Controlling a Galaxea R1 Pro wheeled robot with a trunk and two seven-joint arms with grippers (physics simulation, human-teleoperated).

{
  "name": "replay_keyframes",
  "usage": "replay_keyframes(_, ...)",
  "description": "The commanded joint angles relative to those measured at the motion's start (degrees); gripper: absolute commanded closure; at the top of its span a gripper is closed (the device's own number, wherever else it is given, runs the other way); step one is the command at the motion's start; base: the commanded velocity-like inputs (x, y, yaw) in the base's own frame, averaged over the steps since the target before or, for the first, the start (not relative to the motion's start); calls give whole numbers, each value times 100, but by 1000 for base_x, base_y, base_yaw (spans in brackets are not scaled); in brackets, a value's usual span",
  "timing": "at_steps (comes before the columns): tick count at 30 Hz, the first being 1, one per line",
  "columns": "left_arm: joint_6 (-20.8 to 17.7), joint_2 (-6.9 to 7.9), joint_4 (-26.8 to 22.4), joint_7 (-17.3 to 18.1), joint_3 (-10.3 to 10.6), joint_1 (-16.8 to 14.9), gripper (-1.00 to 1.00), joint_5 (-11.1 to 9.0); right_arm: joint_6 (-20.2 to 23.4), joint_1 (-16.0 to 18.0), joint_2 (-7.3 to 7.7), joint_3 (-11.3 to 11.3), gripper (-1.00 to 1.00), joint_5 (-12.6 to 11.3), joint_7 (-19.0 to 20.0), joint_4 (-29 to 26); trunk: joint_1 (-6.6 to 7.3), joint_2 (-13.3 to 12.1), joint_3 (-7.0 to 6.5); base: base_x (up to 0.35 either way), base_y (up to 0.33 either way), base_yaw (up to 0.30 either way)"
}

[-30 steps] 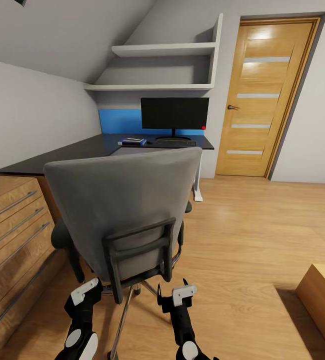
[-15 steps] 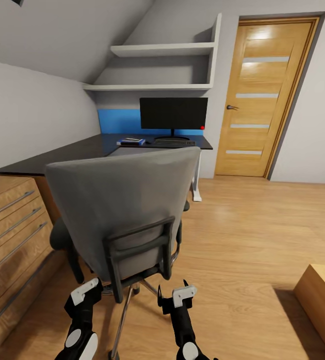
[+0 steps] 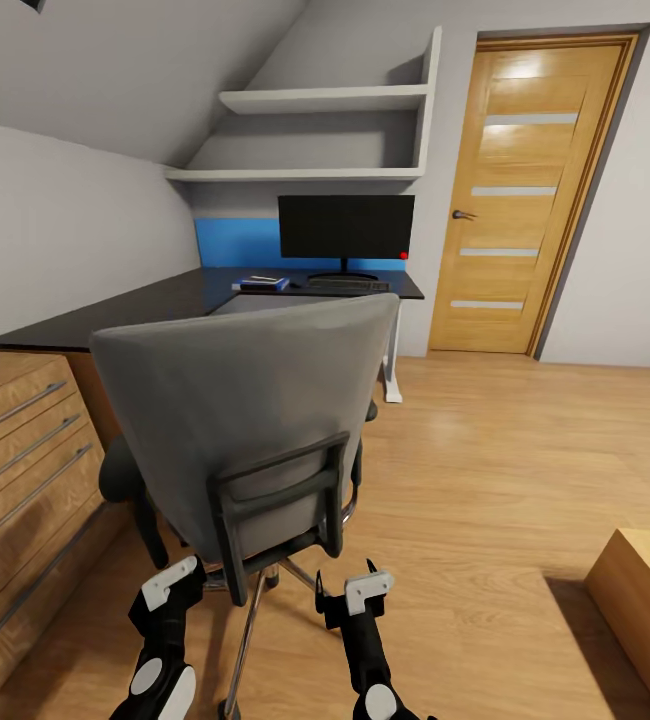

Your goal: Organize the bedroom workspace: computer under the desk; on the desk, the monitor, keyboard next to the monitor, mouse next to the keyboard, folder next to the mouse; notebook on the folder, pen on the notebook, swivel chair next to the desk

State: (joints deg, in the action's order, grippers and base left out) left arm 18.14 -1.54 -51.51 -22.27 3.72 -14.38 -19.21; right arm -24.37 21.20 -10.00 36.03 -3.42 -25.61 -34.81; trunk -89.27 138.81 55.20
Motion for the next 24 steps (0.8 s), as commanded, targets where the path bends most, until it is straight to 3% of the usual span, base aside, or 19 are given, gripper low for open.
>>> replay_keyframes(1,32,4,1,-23,24,-4,-100,-48,-31,7,0,27,-100,-36,-31,9,1,2,5,0,-3,0)
replay_keyframes(24,41,-28,1,-23,32,-4,-100,-48,-32,7,0,19,-100,-36,-31,17,1,2,5,104,-32,0)
